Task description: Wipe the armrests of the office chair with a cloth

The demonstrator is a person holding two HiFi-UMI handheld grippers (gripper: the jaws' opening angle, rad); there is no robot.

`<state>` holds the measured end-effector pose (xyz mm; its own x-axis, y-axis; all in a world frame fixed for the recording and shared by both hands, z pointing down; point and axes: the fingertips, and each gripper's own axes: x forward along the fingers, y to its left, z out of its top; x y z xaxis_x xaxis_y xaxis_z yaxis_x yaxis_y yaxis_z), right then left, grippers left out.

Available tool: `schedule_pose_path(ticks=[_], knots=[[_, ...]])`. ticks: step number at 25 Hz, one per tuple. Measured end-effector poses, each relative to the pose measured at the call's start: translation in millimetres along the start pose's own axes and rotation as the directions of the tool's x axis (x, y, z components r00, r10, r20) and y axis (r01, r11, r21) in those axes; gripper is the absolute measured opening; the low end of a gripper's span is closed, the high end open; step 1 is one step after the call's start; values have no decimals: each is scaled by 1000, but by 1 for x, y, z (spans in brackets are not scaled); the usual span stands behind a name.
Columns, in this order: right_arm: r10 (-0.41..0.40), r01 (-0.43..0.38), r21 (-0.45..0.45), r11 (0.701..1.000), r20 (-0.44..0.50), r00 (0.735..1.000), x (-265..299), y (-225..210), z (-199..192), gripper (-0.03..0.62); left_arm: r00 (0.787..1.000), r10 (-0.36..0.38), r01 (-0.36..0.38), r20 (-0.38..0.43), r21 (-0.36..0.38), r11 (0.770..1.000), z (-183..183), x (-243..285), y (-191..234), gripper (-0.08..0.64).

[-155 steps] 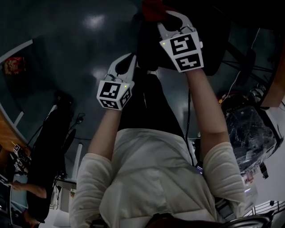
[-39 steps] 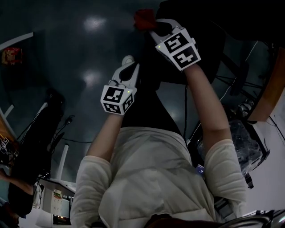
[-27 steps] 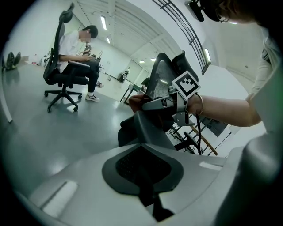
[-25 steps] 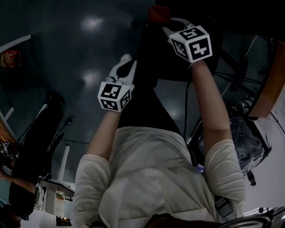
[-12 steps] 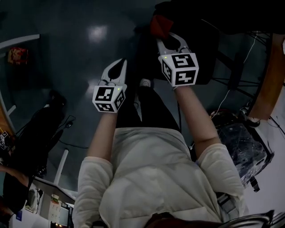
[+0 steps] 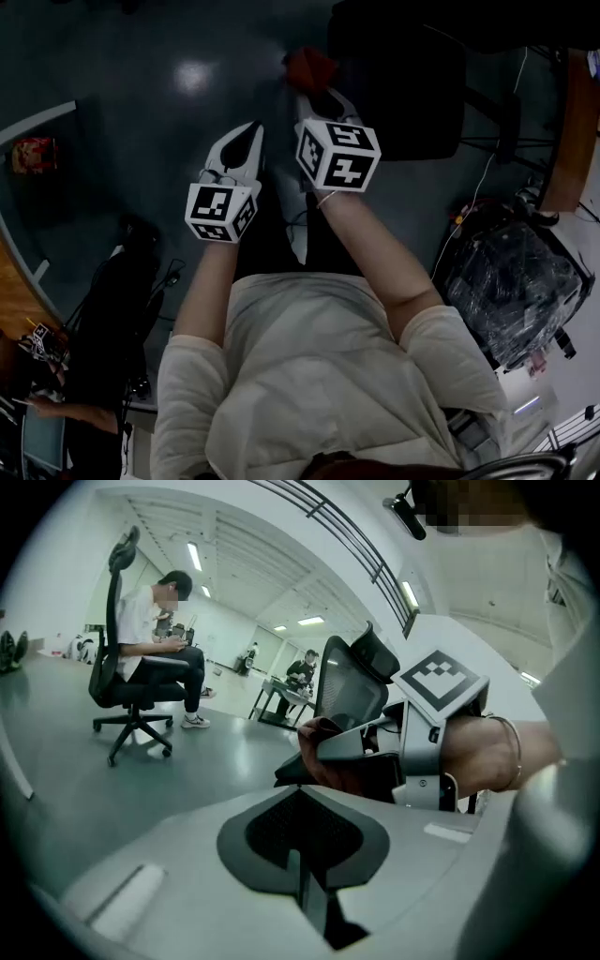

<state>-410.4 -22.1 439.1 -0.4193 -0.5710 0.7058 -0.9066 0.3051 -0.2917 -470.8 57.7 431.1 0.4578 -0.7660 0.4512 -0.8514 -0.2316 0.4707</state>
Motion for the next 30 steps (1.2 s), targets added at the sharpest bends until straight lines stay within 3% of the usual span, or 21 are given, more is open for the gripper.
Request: schedule_pose_path(ticks=[4, 8, 15, 20, 30], knots=[[-131, 123, 183, 975, 36, 991, 25, -13, 0, 44, 999, -39, 39, -18, -5, 999, 1, -5, 32, 14], [-265, 246, 325, 913, 15, 964, 34, -40, -13, 44, 997, -70, 70, -22, -2, 998, 2, -8, 47, 14], [-270, 226, 477, 849, 25, 962, 16, -50, -37, 43, 996, -85, 84, -30, -15, 996, -15, -18, 39, 14], [-236, 205, 430, 879, 19, 972, 0, -40, -57, 43, 997, -70, 69, -30, -49, 996, -34, -26, 28, 14], [-128, 124, 239, 963, 4, 992, -57, -26, -119, 43, 1000, -11, 13, 26, -68, 998, -65, -48, -5, 14]])
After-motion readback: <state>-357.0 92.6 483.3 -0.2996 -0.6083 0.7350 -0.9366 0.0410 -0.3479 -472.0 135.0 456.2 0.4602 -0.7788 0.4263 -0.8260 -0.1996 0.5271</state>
